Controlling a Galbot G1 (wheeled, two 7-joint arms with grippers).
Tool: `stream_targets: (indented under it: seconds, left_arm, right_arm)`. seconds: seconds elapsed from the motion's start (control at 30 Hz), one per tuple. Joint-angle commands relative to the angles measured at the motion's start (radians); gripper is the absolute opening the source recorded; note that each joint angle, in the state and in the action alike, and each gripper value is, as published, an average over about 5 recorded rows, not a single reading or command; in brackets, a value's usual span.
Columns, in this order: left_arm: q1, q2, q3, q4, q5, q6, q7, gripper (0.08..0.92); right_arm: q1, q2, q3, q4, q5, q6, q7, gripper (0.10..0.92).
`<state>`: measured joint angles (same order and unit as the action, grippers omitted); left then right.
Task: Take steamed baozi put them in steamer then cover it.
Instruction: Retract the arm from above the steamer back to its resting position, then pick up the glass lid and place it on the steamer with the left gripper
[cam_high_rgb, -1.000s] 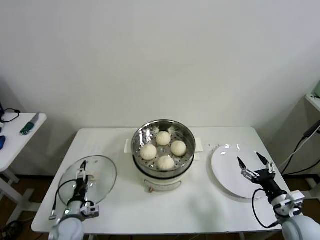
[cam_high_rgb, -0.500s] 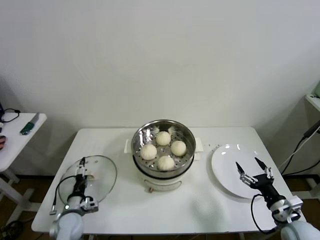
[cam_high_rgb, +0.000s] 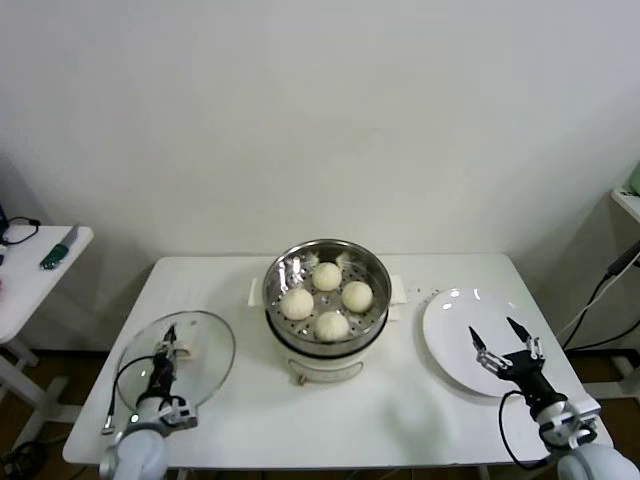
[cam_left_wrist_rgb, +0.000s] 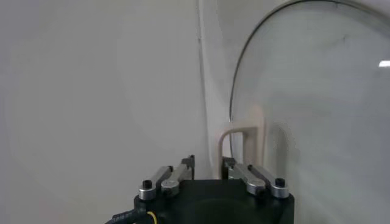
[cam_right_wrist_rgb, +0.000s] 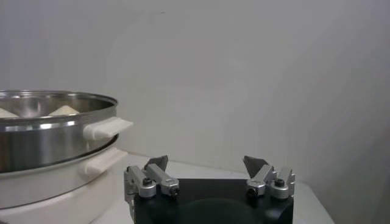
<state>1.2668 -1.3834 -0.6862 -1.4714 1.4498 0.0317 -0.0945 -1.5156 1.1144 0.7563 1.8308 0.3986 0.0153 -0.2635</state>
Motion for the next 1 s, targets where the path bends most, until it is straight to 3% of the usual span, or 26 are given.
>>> stream_targets:
  seconds: [0.03,0.17,0.27,0.67,1.0]
  left_arm:
    - [0.014,0.007,0.004,-0.028,-0.069,0.000,-0.007,0.300]
    - [0.038,0.020,0.012,-0.091,-0.104,0.014,-0.011,0.187]
    - [0.067,0.038,0.022,-0.164,-0.134,0.044,-0.011,0.150]
    - [0.247,0.173,0.080,-0.581,-0.207,0.349,-0.018,0.149]
    - [0.265,0.374,0.163,-0.750,-0.320,0.514,-0.014,0.149]
  right_arm:
    - [0.002,0.006,0.001,-0.007,-0.010,0.005,-0.001,0.823]
    - [0.005,0.004,0.003,-0.016,-0.013,0.008,-0.002,0.823]
    - [0.010,-0.002,0.006,-0.024,-0.014,0.009,-0.003,0.823]
    - [0.063,-0.042,-0.025,-0.073,-0.034,0.007,-0.002,0.823]
    - [0.130,-0.073,-0.096,-0.108,-0.065,-0.012,0.006,0.823]
